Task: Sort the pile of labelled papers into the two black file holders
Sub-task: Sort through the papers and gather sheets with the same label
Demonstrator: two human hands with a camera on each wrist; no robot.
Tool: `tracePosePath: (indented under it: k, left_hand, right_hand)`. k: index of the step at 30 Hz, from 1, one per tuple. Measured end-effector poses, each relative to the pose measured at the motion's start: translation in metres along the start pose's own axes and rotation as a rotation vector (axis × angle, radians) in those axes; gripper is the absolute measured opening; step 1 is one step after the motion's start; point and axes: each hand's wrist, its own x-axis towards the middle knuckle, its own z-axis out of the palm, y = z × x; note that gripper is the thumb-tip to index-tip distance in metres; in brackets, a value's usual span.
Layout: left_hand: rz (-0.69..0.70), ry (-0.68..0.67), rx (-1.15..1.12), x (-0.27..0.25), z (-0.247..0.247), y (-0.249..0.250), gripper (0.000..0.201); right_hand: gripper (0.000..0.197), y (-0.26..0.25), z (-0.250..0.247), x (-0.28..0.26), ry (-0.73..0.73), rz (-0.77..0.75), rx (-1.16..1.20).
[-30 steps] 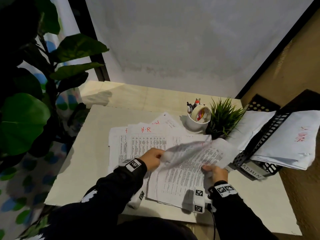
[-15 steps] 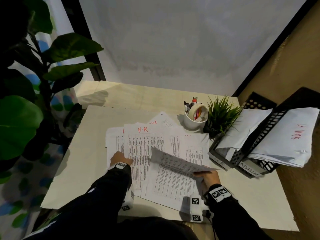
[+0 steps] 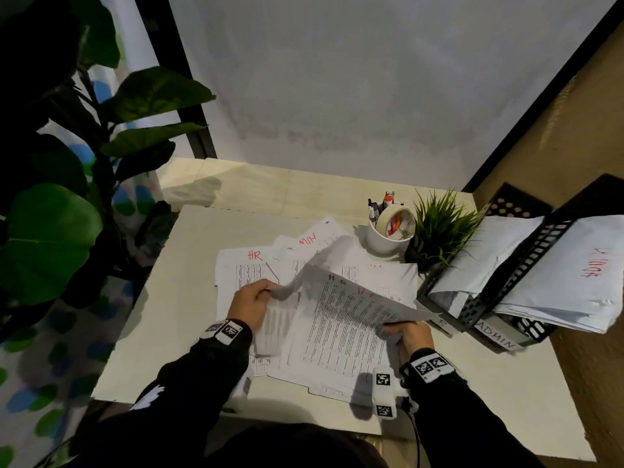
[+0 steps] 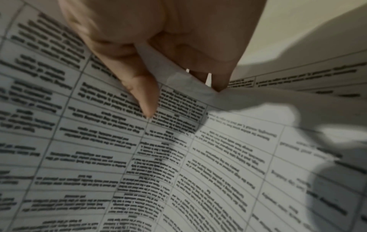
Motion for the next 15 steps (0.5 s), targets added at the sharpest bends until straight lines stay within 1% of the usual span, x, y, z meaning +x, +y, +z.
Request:
tracePosePath:
  k: [2,3,5,6,8,9,11,13,15]
  left_hand:
    - [-0.025,-0.106,-0.092,-0.005,0.005,0.004,0.04]
    - [-0.045,-0.157,-0.117,-0.008,0.007,0.007,0.04]
    - [-0.099,-0.263,-0.125,-0.017,0.013,0.016,0.034]
    - [-0.118,-0.307,-0.135,-0.019,0.016,0.021,0.033]
    - [-0.142,-0.379,-0.145,-0.022,0.023,0.025,0.037]
    - [-0.155,-0.387,-0.134,-0.021,0.024,0.026,0.037]
    - [-0.211,-0.34,-0.155,-0.016,0.025,0.025,0.036]
    - [-0.295,-0.23,-0.188,-0.005,0.026,0.016,0.031]
    - [-0.376,-0.066,-0.024,0.007,0.024,0.002,0.031]
  right_hand:
    - [0.027,-0.002,-0.002,0.0,-0.016,0.036,0.019]
    - [0.023,-0.002,-0.003,0.001,-0.026,0.049,0.012]
    - [0.022,-0.001,-0.002,0.0,-0.045,0.057,-0.015]
    - [0.022,0.0,-0.001,-0.003,-0.057,0.056,0.013]
    - [0.02,0.004,0.0,-0.006,-0.048,0.059,0.074]
    - [0.019,0.004,0.0,-0.008,-0.036,0.06,0.075]
    - [0.019,0.003,-0.003,-0.011,-0.009,0.047,0.038]
    - [0.024,-0.001,-0.007,-0.011,0.0,0.033,-0.045]
    - [0.031,-0.005,-0.008,-0.016,-0.007,0.023,-0.078]
